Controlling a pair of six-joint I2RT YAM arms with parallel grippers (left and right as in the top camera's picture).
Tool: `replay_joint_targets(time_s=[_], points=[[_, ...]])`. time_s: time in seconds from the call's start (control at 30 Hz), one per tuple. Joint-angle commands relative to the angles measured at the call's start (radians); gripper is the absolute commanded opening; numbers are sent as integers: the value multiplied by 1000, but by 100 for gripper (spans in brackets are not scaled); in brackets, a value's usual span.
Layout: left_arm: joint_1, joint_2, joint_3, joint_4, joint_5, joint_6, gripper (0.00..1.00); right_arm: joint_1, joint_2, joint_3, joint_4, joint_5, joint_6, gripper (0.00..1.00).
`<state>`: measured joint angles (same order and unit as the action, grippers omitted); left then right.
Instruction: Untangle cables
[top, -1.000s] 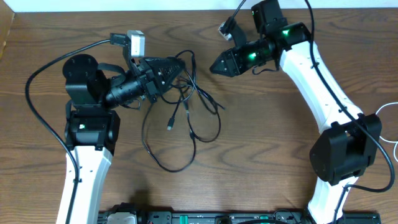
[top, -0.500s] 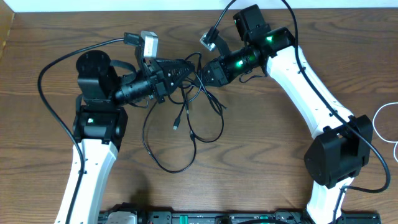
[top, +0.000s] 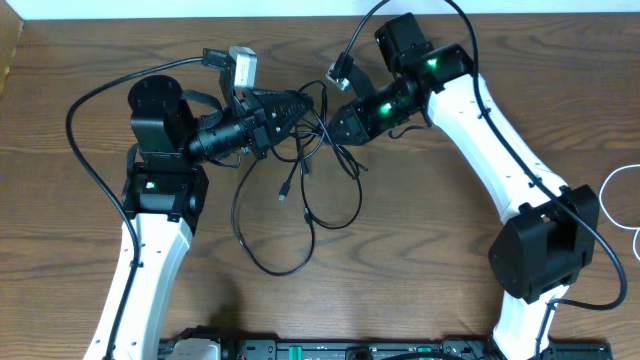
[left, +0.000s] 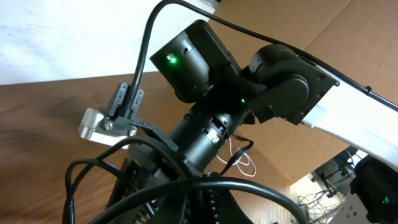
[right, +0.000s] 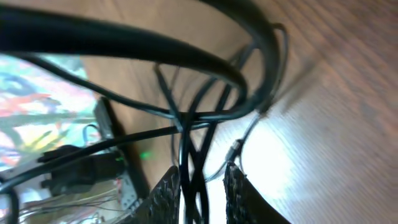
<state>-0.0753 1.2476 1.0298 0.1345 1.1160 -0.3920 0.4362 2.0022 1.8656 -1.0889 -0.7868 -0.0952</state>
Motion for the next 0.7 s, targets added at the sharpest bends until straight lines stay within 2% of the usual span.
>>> replay_joint_targets(time_s=[0.0,0.1,0.2,0.23,0.33,0.43,0.47,0.67], points=[[-3,-5,18,9,-2,13,8,11,0,-1,-5,77,-18,21],[-3,-5,18,9,-2,13,8,14,1,-1,-12,77,-18,17],[-3,-5,18,9,-2,13,8,18,1,-1,-12,78,-18,3],[-3,-6,18,9,-2,13,8,18,1,-1,-11,78,-18,1],[-3,-6,18,-2,-1,13,8,16,1,-1,-2,82,-6,1],[-3,-5,18,-77,-1,24,8,4,1,-1,17,119,33,1],[-3,-5,18,-105,-1,42,8,1,0,-1,24,133,46,1],[-3,-4,18,-449,-7,331,8,-68,-2,0,66,143,144,1]])
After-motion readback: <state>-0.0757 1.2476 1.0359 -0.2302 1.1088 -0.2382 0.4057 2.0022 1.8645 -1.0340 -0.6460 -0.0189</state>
